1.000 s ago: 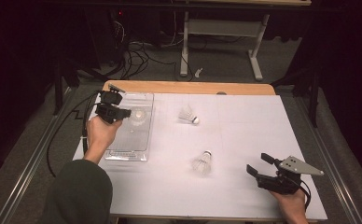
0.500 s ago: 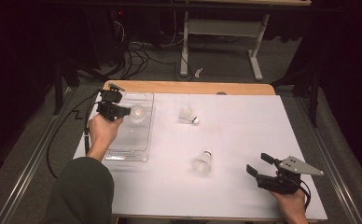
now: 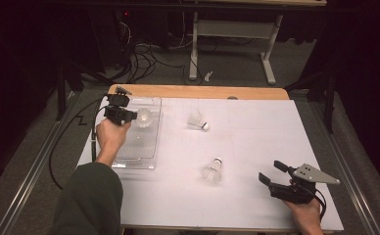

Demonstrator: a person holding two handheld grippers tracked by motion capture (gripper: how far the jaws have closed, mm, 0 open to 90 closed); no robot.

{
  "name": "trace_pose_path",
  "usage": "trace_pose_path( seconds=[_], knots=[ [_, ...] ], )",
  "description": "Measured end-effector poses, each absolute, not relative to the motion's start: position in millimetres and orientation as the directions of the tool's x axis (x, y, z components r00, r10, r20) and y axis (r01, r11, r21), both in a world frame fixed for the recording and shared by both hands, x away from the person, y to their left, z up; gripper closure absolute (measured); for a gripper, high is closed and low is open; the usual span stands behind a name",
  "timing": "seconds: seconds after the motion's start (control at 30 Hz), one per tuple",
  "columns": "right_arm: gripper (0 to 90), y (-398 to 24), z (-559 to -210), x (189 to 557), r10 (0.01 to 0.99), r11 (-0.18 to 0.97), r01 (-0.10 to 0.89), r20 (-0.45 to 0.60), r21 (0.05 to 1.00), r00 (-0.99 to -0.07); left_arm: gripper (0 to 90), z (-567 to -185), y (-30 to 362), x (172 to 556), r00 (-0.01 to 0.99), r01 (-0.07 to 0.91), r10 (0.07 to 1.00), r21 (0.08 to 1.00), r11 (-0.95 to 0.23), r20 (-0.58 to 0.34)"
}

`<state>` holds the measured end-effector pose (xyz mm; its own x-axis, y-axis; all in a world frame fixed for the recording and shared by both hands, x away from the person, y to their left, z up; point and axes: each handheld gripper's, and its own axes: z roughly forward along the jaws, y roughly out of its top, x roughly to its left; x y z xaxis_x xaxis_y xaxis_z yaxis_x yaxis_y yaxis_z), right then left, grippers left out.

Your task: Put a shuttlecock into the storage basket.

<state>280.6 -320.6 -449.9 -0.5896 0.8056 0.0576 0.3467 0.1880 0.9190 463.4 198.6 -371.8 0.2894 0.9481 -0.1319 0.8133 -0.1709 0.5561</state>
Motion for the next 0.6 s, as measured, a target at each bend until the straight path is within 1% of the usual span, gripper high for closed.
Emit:
trace_pose_path(
  seconds=[0.33, 0.4, 0.43, 0.6],
  knots=[
    [23.9, -320.2, -450.0, 280.6, 0.804, 0.191, 0.346, 0.056, 0.918, -0.592, 88.7, -376.0, 196.6, 467.3, 0.28, 0.817, 0.953, 0.549, -0.173, -0.116],
    [23.9, -320.2, -449.9, 280.6, 0.804, 0.191, 0.347, 0.056, 0.918, -0.592, 84.0, -376.9, 196.4, 468.0, 0.28, 0.82, 0.952, 0.546, -0.171, -0.121],
    [23.9, -320.2, -449.9, 280.5, 0.804, 0.191, 0.346, 0.056, 0.918, -0.592, 78.0, -377.4, 196.2, 468.1, 0.283, 0.819, 0.951, 0.547, -0.175, -0.12],
    [23.9, -320.5, -450.0, 280.7, 0.806, 0.189, 0.348, 0.057, 0.918, -0.589, 64.6, -377.6, 197.5, 466.7, 0.286, 0.825, 0.95, 0.537, -0.178, -0.125]
  ],
)
